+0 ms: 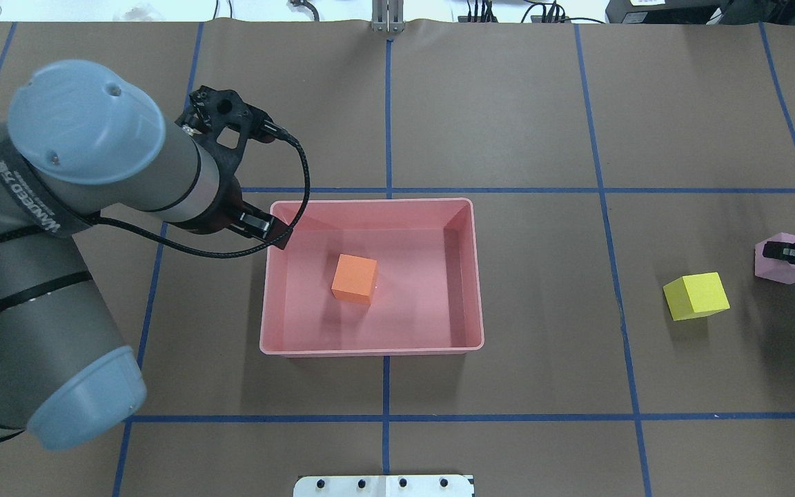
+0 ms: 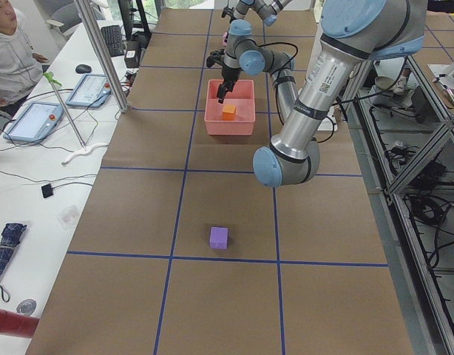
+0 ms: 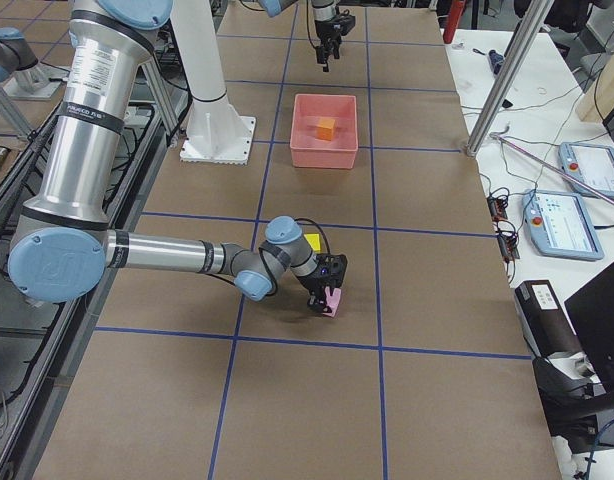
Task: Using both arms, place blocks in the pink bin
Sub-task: 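Grasp the light pink cube with the right gripper while the left arm withdraws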
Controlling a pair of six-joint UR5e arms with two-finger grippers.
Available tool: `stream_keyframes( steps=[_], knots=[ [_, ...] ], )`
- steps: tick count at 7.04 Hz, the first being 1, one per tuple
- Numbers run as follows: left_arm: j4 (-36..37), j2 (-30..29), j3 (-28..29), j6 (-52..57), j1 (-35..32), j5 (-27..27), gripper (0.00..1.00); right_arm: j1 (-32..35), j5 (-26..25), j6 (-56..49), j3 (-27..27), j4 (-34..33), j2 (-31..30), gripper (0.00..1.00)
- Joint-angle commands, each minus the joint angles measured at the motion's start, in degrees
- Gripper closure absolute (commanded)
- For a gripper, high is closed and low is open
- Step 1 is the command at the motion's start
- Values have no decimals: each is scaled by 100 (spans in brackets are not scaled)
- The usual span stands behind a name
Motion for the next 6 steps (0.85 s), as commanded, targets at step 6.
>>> stream_keyframes(
  steps=[6],
  knots=[
    [-2538, 2997, 335, 3088, -1904, -1271, 0, 84, 875, -162, 2068, -3114, 2137, 100]
  ],
)
